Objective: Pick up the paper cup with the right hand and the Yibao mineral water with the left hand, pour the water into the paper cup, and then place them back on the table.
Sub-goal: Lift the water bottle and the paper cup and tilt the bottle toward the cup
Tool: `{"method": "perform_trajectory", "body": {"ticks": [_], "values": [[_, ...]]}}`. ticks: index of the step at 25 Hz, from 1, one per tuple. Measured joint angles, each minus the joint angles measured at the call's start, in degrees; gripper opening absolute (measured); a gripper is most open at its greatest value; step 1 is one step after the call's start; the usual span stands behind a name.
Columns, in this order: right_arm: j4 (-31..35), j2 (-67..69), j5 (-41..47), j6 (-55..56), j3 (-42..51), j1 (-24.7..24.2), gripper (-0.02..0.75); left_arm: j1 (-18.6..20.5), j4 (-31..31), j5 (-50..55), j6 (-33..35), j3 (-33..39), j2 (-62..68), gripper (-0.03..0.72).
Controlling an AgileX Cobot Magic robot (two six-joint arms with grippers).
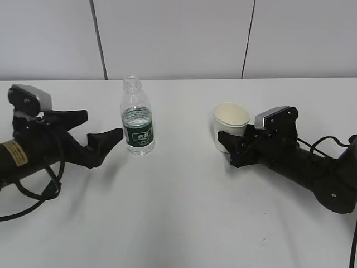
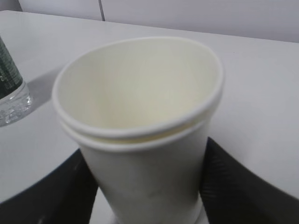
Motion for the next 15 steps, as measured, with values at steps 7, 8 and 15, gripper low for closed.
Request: {"method": "perform_trajectory", "body": {"ticks": [7, 8, 15], "values": [[-0.09, 0.00, 0.00, 0.00, 0.00, 0.00, 0.491, -4.83, -2.92, 0.00, 0.00, -7.00, 7.09, 0.669], [-0.12, 0.00, 0.00, 0.00, 0.00, 0.00, 0.491, -5.26, -3.62, 0.00, 0.00, -8.06, 8.07, 0.668], [-0.12, 0.00, 0.00, 0.00, 0.00, 0.00, 0.490, -6.68, -5.12, 0.05, 0.00, -14.42, 13.03, 0.661]]}}
